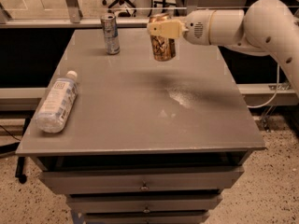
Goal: Place orange can upright
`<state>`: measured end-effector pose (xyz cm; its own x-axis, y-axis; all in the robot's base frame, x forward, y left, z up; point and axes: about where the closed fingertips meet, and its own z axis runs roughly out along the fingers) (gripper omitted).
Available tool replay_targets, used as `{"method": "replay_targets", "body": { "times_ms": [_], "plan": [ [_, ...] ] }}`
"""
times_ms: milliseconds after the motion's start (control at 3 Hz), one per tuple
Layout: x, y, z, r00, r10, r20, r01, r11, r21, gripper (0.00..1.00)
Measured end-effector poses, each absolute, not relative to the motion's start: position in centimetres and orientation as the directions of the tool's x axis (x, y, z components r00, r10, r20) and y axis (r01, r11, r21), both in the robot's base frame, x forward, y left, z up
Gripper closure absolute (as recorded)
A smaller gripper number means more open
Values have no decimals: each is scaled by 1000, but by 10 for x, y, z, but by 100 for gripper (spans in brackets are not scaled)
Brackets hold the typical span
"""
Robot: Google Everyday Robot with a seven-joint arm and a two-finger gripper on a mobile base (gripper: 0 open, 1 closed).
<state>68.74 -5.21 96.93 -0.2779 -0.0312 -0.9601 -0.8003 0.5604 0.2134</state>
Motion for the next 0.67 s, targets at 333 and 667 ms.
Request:
{"method": "replay_targets", "body": {
  "times_ms": [333,667],
  "plan": [
    [687,-52,969,-277,-32,-960,-801,560,212,100],
    [687,-50,973,-231,43,-972,-823,525,218,100]
  ]
}}
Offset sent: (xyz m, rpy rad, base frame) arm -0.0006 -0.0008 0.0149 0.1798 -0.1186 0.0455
